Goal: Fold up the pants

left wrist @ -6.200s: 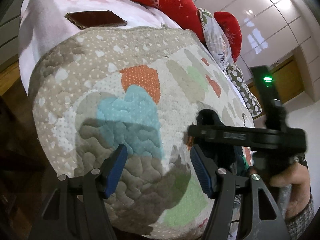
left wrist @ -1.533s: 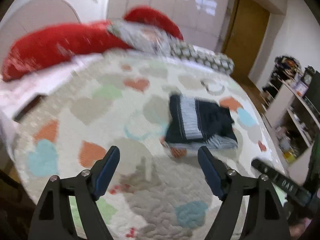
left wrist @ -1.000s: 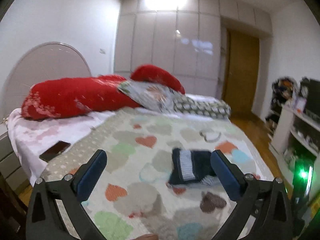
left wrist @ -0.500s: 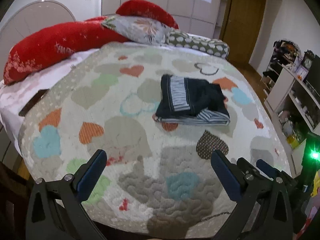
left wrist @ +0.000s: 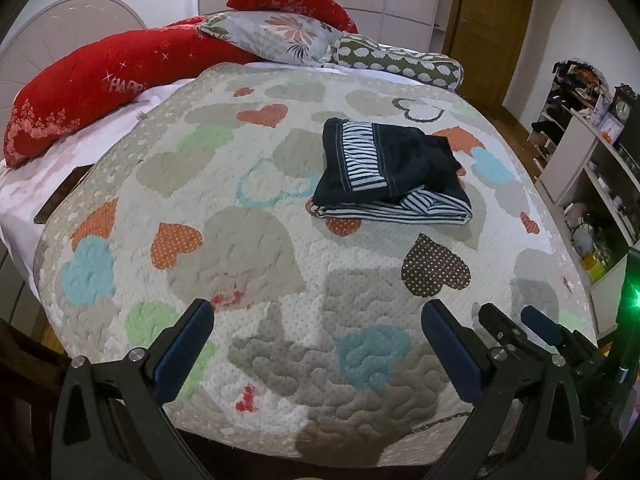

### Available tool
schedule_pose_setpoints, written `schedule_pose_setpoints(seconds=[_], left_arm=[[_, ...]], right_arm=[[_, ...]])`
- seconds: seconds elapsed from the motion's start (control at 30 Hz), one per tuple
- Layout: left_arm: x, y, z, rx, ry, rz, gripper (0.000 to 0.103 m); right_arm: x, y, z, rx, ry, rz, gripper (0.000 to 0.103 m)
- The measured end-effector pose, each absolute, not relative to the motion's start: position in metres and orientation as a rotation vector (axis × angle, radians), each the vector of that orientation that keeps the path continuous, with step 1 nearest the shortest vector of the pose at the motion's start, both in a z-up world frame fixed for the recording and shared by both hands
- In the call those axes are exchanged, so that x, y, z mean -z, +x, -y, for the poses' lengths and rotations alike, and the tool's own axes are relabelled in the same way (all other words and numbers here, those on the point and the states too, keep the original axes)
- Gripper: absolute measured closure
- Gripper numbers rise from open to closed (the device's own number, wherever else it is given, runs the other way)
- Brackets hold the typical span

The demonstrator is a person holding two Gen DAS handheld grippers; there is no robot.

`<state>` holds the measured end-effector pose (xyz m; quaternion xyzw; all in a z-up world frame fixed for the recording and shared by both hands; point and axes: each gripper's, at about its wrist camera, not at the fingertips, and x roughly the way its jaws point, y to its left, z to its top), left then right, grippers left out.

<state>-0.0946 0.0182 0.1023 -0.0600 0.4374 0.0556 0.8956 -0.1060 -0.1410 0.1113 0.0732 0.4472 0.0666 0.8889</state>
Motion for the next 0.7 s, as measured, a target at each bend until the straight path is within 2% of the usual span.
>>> schedule_pose_setpoints(seconds=[0.7], left_arm=[[-0.0958,-0.0951,-0.0183,-0.109,-0.128,-0.927,0.0]], right_arm=[[-0.1062,-0.1073,0.1324,-0.145,0.123,-0.94,0.033]])
